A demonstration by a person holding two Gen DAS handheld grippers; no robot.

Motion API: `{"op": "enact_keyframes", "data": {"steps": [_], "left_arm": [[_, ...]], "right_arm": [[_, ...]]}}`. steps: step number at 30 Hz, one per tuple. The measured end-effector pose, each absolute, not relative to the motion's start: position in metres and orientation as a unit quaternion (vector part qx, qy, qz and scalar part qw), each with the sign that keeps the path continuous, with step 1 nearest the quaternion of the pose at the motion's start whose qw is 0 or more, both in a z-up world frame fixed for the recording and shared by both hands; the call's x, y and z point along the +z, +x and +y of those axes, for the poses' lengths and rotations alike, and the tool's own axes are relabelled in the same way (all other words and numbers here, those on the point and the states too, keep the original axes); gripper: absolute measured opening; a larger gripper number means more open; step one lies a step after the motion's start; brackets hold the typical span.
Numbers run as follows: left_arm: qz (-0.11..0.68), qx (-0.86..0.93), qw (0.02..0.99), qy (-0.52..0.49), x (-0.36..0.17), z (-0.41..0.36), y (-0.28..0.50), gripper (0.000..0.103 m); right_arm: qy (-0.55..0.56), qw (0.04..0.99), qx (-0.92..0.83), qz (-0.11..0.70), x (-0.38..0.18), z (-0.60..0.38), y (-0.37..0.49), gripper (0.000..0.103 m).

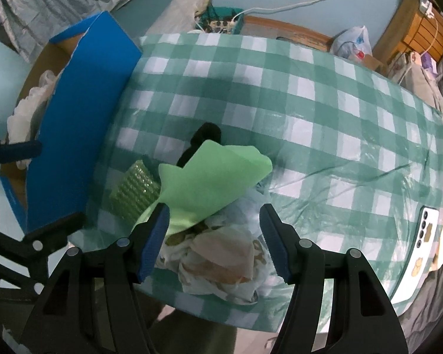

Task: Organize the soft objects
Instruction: 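Grasp the light green cloth with the left gripper and lift it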

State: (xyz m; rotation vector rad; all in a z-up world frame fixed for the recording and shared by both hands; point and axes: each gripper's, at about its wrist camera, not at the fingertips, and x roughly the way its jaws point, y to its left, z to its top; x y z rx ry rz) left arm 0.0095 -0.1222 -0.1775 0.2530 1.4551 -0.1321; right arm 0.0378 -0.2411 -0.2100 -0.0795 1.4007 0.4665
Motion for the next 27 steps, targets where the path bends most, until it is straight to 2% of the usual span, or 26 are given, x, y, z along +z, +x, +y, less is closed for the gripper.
{"op": "enact_keyframes", "data": {"steps": [15, 27], "left_arm": [[0.665, -0.111, 0.728, 0.127, -0.188, -0.151, 0.008, 0.093], [0.67, -0.141, 0.722, 0.103, -0.199, -0.181, 0.036, 0.093]], "right_arm": [[0.014, 0.74, 0.17, 0.65, -0.207, -0.295, 0.014, 0.066], [0.046, 0.745, 0.141, 0.65, -0.206, -0.325, -0.001, 0.066]]}}
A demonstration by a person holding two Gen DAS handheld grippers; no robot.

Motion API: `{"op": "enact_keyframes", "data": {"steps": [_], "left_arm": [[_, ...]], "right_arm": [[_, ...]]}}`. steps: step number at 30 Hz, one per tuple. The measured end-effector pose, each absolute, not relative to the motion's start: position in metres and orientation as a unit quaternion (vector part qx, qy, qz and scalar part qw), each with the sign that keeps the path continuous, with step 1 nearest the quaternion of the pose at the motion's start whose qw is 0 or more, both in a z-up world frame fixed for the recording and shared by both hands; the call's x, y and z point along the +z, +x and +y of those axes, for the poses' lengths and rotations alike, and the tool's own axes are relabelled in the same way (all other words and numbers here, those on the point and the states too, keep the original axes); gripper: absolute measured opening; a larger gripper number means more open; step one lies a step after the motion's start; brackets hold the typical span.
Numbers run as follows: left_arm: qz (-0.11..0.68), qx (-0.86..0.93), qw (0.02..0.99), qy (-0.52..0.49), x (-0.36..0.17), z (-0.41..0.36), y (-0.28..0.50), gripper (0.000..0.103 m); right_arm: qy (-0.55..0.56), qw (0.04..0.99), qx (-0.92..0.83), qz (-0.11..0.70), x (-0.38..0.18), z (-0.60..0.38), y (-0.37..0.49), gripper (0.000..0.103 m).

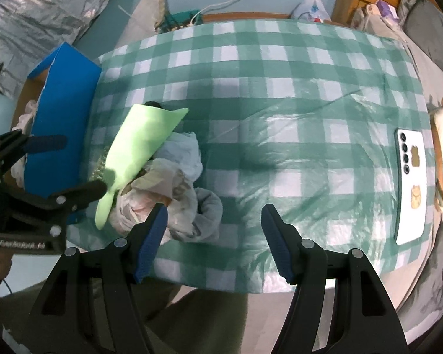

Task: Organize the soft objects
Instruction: 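Grasp the light green cloth with the left gripper and lift it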

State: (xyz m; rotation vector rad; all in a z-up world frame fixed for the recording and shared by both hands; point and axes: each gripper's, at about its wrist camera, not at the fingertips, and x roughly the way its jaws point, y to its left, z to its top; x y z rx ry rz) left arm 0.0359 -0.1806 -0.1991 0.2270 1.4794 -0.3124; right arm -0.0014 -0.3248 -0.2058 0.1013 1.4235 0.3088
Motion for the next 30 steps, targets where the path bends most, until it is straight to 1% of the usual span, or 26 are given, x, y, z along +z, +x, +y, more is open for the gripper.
{"op": "enact_keyframes", "data": {"steps": [8, 10, 11, 12, 13, 14, 15, 17, 19, 20, 24, 30], "left_arm": [[0.682, -0.143, 0.709, 0.108, -0.219, -0.193, 0.045, 0.093], [0.683, -0.147, 0.708, 0.104, -0.221, -0.194, 0.044, 0.091], [0.682, -0.151, 0.708, 0.102, -0.222, -0.195, 0.044, 0.085], [0.682, -0.152, 0.707, 0.104, -0.223, -0.195, 0.043, 0.075], [0.685, -0.152, 0.704, 0.106, -0.225, -0.196, 0.043, 0.069], [0.69, -0.153, 0.7, 0.103, -0.227, -0.196, 0.043, 0.054], [0.694, -0.156, 0.696, 0.094, -0.229, -0.195, 0.043, 0.037], [0.697, -0.157, 0.695, 0.083, -0.228, -0.192, 0.042, 0.024], [0.691, -0.154, 0.701, 0.083, -0.224, -0.19, 0.041, 0.017], [0.689, -0.152, 0.704, 0.08, -0.222, -0.188, 0.04, 0.015], [0.684, -0.142, 0.714, 0.047, -0.21, -0.175, 0.041, 0.015], [0.667, -0.118, 0.735, 0.026, -0.189, -0.155, 0.035, 0.014]], "right_arm": [[0.051, 0.745, 0.139, 0.651, -0.206, -0.337, -0.004, 0.066], [0.051, 0.744, 0.14, 0.652, -0.207, -0.339, -0.004, 0.066], [0.05, 0.743, 0.14, 0.652, -0.207, -0.338, -0.003, 0.066], [0.05, 0.743, 0.141, 0.653, -0.208, -0.337, -0.002, 0.066], [0.05, 0.742, 0.142, 0.653, -0.208, -0.337, -0.002, 0.066], [0.05, 0.741, 0.142, 0.654, -0.209, -0.337, -0.001, 0.066], [0.049, 0.741, 0.143, 0.654, -0.209, -0.336, -0.001, 0.066], [0.05, 0.741, 0.144, 0.654, -0.209, -0.336, 0.0, 0.066], [0.048, 0.741, 0.147, 0.653, -0.209, -0.334, 0.001, 0.066], [0.047, 0.741, 0.148, 0.653, -0.209, -0.333, 0.001, 0.066], [0.04, 0.741, 0.159, 0.652, -0.209, -0.324, 0.002, 0.066], [0.025, 0.733, 0.187, 0.653, -0.21, -0.305, 0.001, 0.067]]}}
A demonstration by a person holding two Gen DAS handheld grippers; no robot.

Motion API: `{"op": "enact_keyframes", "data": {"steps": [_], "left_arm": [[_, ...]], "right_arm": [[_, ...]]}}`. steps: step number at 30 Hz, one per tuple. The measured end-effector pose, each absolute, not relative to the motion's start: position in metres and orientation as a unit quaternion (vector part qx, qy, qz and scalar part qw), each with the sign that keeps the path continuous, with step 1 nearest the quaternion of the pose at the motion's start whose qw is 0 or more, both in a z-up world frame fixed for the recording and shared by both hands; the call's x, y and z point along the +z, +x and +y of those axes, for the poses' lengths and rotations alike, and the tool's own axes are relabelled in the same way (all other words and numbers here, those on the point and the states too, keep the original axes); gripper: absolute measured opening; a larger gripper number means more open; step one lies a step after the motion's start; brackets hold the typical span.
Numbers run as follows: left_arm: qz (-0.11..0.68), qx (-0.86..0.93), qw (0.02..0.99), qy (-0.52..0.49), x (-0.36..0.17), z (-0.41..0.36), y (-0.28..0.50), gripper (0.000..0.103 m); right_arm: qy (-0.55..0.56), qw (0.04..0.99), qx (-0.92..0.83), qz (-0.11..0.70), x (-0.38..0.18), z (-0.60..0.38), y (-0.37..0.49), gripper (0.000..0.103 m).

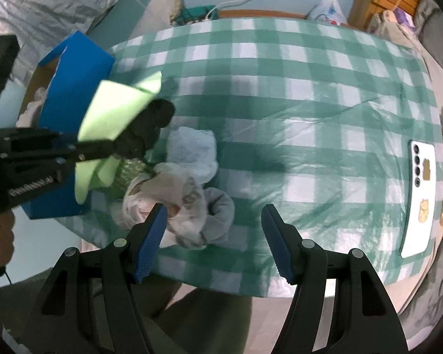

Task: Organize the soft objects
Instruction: 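Grasp the light green cloth with the left gripper and lift it, then close the right gripper on the crumpled white plastic bag while the left holds the cloth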

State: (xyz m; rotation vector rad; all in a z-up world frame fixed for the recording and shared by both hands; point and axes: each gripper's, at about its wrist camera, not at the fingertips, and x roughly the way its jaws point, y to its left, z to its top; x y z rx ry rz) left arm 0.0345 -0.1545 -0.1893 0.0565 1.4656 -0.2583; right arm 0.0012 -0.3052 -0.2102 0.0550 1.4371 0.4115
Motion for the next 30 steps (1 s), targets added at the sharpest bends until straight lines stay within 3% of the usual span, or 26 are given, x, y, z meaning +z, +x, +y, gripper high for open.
{"op": "enact_keyframes", "data": {"steps": [24, 26, 28, 30], "left_arm": [[0.668, -0.081, 0.74, -0.003, -0.183, -0.11, 0.001, 0.014], [0.667, -0.08, 0.741, -0.002, -0.182, -0.109, -0.001, 0.014], [0.668, -0.079, 0.74, -0.003, -0.182, -0.108, -0.001, 0.014], [0.668, -0.079, 0.74, -0.004, -0.182, -0.108, 0.0, 0.014]], "right_arm": [[-0.013, 0.702, 0.243, 0.67, -0.247, -0.249, 0.004, 0.069], [-0.017, 0.701, 0.248, 0.668, -0.247, -0.246, 0.003, 0.062], [-0.012, 0.7, 0.254, 0.668, -0.248, -0.242, 0.002, 0.034], [-0.02, 0.698, 0.253, 0.669, -0.249, -0.241, 0.002, 0.02]]}}
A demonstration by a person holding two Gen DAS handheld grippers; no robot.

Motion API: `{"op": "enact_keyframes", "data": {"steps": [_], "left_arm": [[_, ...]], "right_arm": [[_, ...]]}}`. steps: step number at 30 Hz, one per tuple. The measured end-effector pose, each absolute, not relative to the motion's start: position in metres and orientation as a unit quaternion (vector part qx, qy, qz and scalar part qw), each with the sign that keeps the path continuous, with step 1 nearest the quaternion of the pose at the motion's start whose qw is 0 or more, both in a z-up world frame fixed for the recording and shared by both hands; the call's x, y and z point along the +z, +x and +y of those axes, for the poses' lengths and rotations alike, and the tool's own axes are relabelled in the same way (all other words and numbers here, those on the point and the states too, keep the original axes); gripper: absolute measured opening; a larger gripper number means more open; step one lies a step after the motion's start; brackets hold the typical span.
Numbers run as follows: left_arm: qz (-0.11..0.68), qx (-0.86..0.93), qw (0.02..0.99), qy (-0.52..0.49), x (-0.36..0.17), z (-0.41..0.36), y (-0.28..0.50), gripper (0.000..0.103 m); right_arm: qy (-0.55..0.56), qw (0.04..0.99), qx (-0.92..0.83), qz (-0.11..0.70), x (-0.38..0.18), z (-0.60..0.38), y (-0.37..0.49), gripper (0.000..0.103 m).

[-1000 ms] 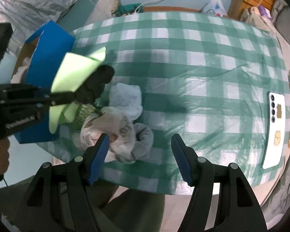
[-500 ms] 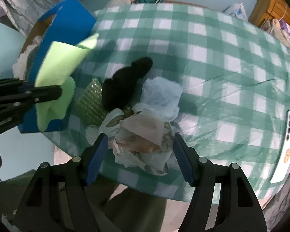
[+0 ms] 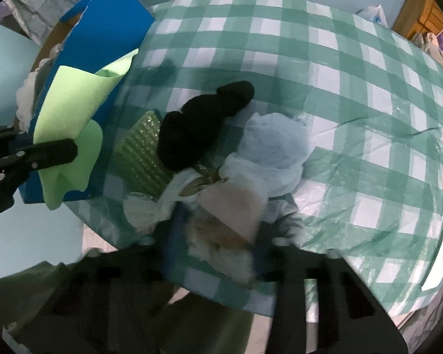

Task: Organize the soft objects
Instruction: 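Close the right gripper on the crumpled white plastic bag while the left holds the cloth, then carry the green cloth and white bag over the cardboard box with both grippers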

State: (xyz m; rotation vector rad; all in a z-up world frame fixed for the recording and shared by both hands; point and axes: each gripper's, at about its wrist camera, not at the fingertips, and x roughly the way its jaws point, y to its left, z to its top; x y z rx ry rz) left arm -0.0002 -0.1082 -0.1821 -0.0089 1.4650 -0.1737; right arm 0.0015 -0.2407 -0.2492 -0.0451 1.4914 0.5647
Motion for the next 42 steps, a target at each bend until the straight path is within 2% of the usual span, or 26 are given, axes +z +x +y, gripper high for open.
{"op": "enact_keyframes", "data": {"steps": [1, 6, 22, 42], "left_arm": [[0.668, -0.079, 0.74, -0.004, -0.182, -0.108, 0.0, 0.014], [0.667, -0.082, 0.741, -0.003, -0.18, -0.109, 0.0, 0.014], [0.648, -0.094, 0.756, -0.002, -0.152, -0.115, -0.002, 0.014], [0.611, -0.077, 0.788, -0.023, -0.107, -0.105, 0.001, 0.014]], "right_arm": [[-0.024, 0.697, 0.255, 0.67, -0.25, -0.24, 0.001, 0.013], [-0.027, 0.699, 0.266, 0.663, -0.24, -0.241, -0.004, 0.008], [0.023, 0.733, 0.252, 0.631, -0.187, -0.275, -0.001, 0.008], [0.027, 0.769, 0.254, 0.586, -0.129, -0.279, 0.015, 0.008]]}}
